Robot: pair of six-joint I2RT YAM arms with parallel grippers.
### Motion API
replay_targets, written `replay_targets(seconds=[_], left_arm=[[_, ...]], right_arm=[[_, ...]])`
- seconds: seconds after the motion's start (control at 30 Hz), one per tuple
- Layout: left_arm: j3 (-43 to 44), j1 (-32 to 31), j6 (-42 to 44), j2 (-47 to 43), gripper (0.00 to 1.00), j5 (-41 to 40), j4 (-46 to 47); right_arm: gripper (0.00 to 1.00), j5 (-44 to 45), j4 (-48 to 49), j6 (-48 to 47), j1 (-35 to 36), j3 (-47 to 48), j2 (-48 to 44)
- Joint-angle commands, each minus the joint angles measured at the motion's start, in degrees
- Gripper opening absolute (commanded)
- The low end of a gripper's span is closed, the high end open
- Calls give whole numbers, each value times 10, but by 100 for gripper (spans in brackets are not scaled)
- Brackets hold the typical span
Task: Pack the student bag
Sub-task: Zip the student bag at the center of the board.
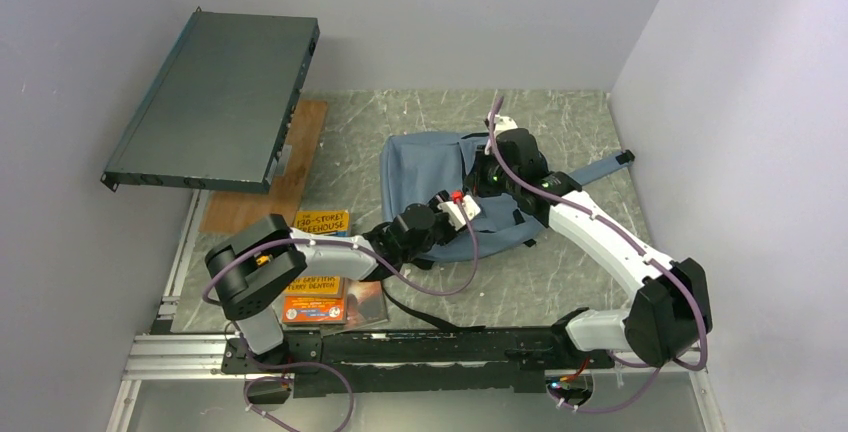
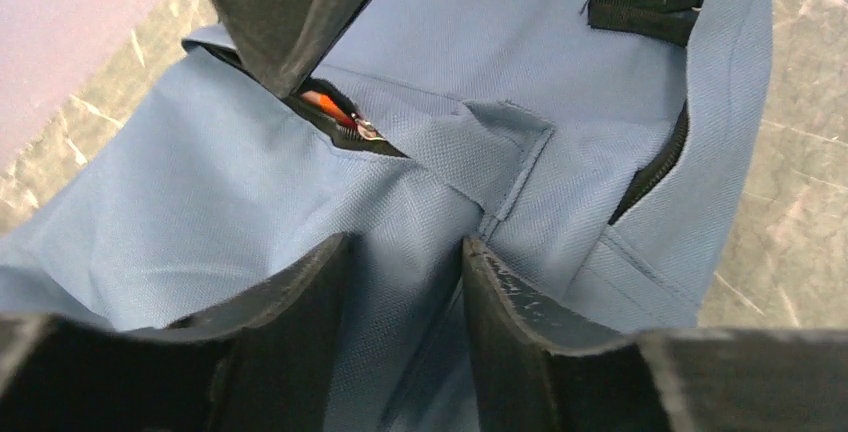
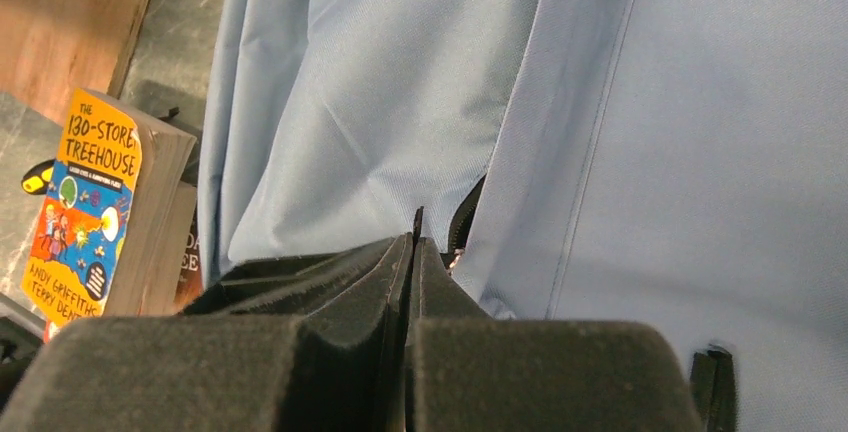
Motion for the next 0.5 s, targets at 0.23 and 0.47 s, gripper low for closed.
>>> replay_targets(seconds=[0.23,0.47], left_arm=[[46,-12,43,22,2,19,-17],[16,-19,71,0,0,42,-8]], right_arm=[[0,-30,11,42,-5,67,25],[0,-24,-14,38,-32,130,78]])
